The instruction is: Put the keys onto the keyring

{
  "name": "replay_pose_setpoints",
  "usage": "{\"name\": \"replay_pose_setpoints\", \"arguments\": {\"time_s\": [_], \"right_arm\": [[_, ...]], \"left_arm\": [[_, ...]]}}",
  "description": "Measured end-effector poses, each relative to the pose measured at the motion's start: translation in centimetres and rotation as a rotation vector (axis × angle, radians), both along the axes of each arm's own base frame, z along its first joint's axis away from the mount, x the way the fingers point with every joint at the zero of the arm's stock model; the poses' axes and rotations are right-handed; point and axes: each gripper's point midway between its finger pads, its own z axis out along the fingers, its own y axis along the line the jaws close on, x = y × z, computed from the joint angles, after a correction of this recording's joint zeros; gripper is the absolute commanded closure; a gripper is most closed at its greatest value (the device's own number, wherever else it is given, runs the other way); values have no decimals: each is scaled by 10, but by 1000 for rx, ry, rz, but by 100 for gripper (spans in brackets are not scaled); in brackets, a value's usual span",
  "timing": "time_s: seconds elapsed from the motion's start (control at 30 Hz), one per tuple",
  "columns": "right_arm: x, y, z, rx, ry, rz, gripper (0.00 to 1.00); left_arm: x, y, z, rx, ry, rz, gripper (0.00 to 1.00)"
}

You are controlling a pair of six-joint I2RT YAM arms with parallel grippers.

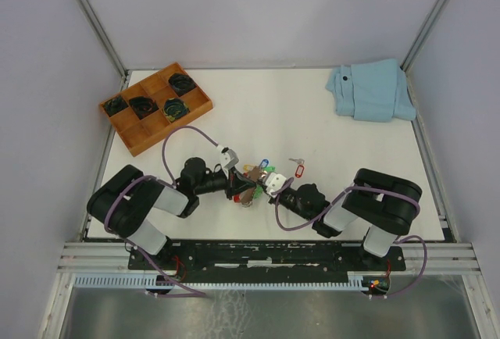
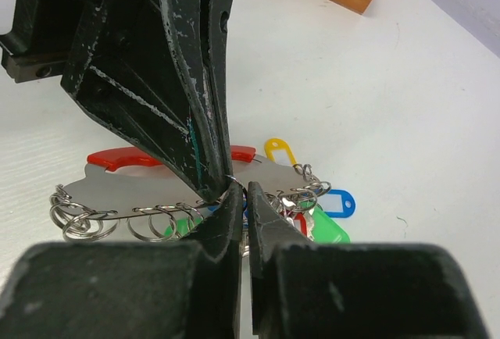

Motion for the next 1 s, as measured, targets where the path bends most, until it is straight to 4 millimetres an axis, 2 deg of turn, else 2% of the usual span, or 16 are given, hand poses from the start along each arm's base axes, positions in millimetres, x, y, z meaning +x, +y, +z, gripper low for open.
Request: {"name": "replay_pose_setpoints", "arguments": {"time_s": [0.1, 0.27, 0.43, 0.53, 0.67, 0.73, 0.83, 1.0], "right_arm": [[-2, -1, 1, 14, 11, 4, 77], [-8, -7, 15, 65, 20, 4, 62], [-13, -18, 37, 108, 46, -19, 54], [-14, -30, 57, 118, 76, -57, 50], [-11, -51, 80, 150, 112, -146, 30], [-9, -66, 83, 165, 136, -209, 23], [-6, -84, 85, 175, 160, -288, 19], [-2, -100, 70, 68, 223, -359, 11]], "left_arm": [[-2, 0, 2, 20, -27, -2, 97], [-3, 0, 6, 86, -93, 7, 97], [-3, 3, 0, 175, -137, 12, 97], [-5, 5, -7, 232, -152, 4, 97], [-9, 3, -15, 293, -172, -29, 97], [-11, 1, -17, 321, -189, -49, 97], [-12, -1, -19, 357, -207, -71, 97], [-11, -6, -26, 428, -232, -98, 97]]}}
